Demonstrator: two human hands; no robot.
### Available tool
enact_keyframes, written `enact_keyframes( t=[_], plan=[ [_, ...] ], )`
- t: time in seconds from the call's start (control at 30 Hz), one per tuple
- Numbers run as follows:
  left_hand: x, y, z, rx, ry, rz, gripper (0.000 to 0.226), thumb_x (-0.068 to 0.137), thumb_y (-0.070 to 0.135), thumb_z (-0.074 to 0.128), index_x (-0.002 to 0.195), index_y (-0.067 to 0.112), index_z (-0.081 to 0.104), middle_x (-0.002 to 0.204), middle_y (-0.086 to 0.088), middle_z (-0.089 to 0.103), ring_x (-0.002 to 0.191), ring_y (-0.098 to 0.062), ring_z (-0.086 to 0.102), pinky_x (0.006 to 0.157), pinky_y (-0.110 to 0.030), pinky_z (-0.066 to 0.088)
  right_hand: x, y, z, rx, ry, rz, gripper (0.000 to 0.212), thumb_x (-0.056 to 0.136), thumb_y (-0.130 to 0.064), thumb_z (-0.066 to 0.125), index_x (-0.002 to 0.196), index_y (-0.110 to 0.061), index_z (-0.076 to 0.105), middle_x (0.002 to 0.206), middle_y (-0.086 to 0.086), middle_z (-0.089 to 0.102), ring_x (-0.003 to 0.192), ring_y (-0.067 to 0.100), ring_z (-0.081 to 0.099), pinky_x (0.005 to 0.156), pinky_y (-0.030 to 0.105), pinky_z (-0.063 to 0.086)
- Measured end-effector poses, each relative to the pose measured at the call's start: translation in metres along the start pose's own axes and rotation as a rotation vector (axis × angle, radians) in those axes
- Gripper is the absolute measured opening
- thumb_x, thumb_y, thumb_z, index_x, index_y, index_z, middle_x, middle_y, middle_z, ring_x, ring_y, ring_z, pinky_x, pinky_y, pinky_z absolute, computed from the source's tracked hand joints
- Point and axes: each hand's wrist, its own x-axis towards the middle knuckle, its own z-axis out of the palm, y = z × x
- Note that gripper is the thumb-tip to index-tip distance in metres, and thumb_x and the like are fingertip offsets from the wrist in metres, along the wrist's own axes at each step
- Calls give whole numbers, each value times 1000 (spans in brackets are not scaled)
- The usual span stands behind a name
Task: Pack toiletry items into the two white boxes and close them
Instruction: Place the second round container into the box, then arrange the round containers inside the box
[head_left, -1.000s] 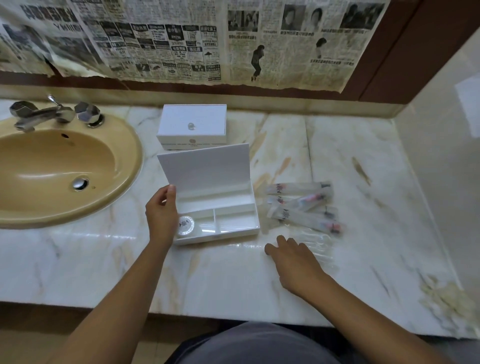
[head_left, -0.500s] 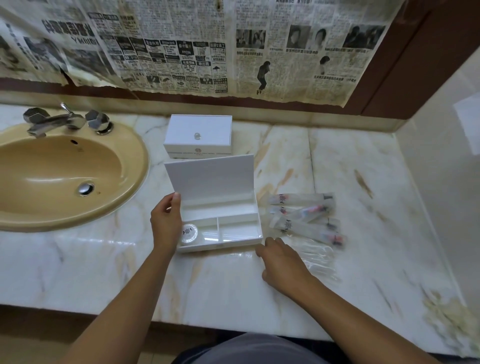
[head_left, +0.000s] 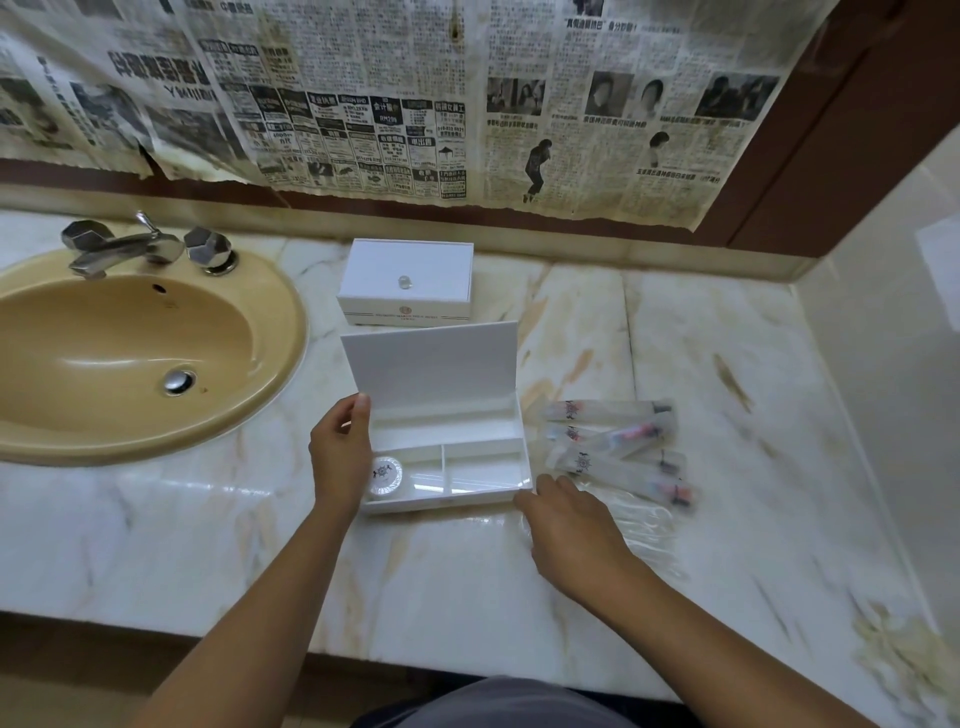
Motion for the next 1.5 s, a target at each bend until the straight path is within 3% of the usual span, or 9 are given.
enact_keyframes(
  t=[0.13, 0.27, 0.33, 0.6, 0.77, 0.87, 1.1, 1.3, 1.5],
  plan=[
    [0, 2, 1, -4, 2, -5, 24, 99, 30, 55, 110, 14, 70, 100, 7, 68, 85, 9, 59, 74, -4, 40, 3, -7, -14, -1, 48, -3, 46, 14, -17, 78, 54, -22, 55, 52, -6, 47, 45, 14, 48, 45, 23, 19],
    [-1, 1, 0, -7, 1, -15, 25, 99, 31, 55, 111, 14, 70, 101, 7, 68, 83, 11, 59, 74, -3, 39, 13, -25, -41, 80, 118, -96, 19, 72, -23, 67, 87, -15, 60, 84, 3, 58, 83, 24, 55, 62, 29, 27],
    [-1, 1, 0, -3, 1, -12, 25, 99, 31, 55, 110, 15, 70, 101, 7, 69, 81, 10, 59, 73, -3, 40, 25, -35, -50, 95, 161, -147, 20, 83, -27, 58, 99, -15, 58, 98, 4, 55, 95, 25, 51, 68, 31, 28],
    [0, 3, 0, 2, 1, -2, 24, 100, 31, 54, 107, 15, 70, 101, 5, 70, 86, -5, 61, 74, -11, 42, 73, -77, -51, 143, 118, -170, 28, 85, -32, 58, 105, -13, 58, 104, 8, 58, 98, 27, 51, 72, 32, 31],
    [0, 2, 0, -19, 1, -16, 21, 99, 31, 56, 104, 17, 71, 97, 8, 70, 73, 2, 59, 72, -15, 44, 86, -90, -44, 44, 86, -173, 14, 86, -25, 58, 96, -15, 56, 101, 9, 61, 98, 29, 54, 71, 32, 27],
    [0, 2, 0, -17, 7, -18, 22, 99, 31, 56, 107, 17, 71, 100, 8, 71, 82, 3, 62, 72, -7, 44, 93, -91, -39, -70, 58, -171, 18, 85, -20, 61, 101, -13, 60, 105, 9, 57, 103, 28, 50, 81, 35, 33],
    [0, 2, 0, -28, 8, -28, 19, 98, 32, 56, 101, 20, 71, 99, 8, 71, 85, -6, 62, 76, -16, 45, 103, -96, -40, -241, -112, -182, 27, 86, -12, 58, 112, -16, 54, 108, 4, 61, 104, 25, 57, 104, 38, 28],
    [1, 0, 0, -26, 10, -40, 24, 98, 33, 56, 107, 17, 71, 103, 7, 71, 91, -11, 64, 79, -20, 46, 107, -98, -41, -257, -137, -194, 26, 86, -9, 57, 111, -15, 54, 106, 5, 62, 103, 26, 58, 104, 38, 28],
    [1, 2, 1, -27, 15, -32, 21, 98, 32, 57, 106, 18, 71, 103, 7, 71, 91, -6, 64, 81, -19, 47, 109, -100, -34, -261, -170, -195, 26, 88, -10, 52, 114, -14, 55, 111, 5, 61, 105, 24, 57, 90, 33, 35]
  ],
)
